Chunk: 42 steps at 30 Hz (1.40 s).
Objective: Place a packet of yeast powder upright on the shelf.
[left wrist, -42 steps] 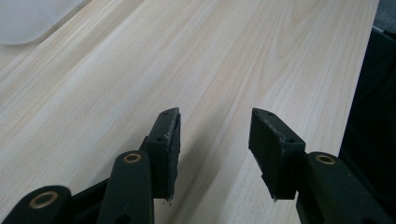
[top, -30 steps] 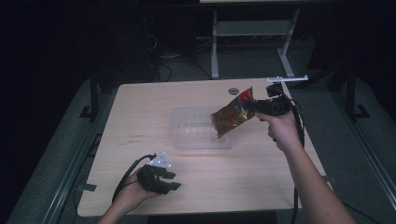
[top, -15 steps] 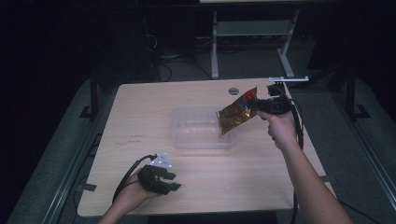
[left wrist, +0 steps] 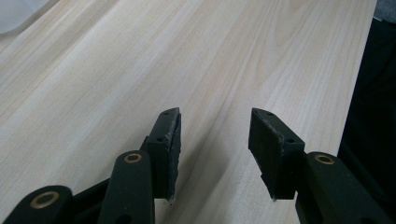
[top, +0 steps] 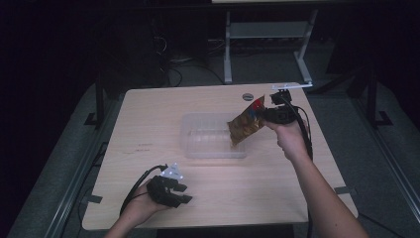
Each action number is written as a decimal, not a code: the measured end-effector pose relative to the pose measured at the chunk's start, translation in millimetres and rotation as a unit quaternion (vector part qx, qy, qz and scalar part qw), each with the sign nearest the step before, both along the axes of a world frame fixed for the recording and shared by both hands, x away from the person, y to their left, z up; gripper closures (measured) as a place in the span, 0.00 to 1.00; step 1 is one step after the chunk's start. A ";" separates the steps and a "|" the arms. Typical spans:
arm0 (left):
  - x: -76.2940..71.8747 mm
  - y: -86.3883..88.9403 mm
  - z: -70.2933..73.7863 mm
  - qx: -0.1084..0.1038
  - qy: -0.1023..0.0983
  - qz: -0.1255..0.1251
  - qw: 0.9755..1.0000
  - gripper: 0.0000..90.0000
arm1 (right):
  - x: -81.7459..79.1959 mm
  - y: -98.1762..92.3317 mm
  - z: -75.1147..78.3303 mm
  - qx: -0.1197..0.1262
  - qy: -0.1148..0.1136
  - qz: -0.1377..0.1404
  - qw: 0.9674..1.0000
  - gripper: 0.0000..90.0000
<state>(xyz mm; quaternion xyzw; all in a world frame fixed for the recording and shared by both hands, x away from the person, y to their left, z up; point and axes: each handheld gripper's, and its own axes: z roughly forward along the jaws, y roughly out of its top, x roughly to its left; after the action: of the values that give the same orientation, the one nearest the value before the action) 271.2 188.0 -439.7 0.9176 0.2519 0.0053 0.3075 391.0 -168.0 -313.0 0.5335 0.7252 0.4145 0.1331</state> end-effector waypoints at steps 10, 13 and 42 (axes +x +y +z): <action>-0.3 -1.0 -0.5 0.006 0.003 -0.004 1.000 0.59 | -0.8 9.4 -2.7 -0.010 0.018 0.018 1.000 0.89; 0.3 -0.4 -0.8 0.003 0.002 -0.002 1.000 0.59 | -0.7 8.0 -1.6 0.006 0.024 0.028 0.999 0.84; 1.6 0.4 -4.5 0.002 0.014 -0.003 1.000 0.59 | 17.5 41.2 -10.1 -0.009 0.031 0.050 0.998 0.86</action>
<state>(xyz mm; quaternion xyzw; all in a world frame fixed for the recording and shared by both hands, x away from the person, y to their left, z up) 272.8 188.4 -444.2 0.9190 0.2536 -0.0078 0.3017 408.5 -126.8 -323.1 0.5079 0.7582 0.3977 0.0943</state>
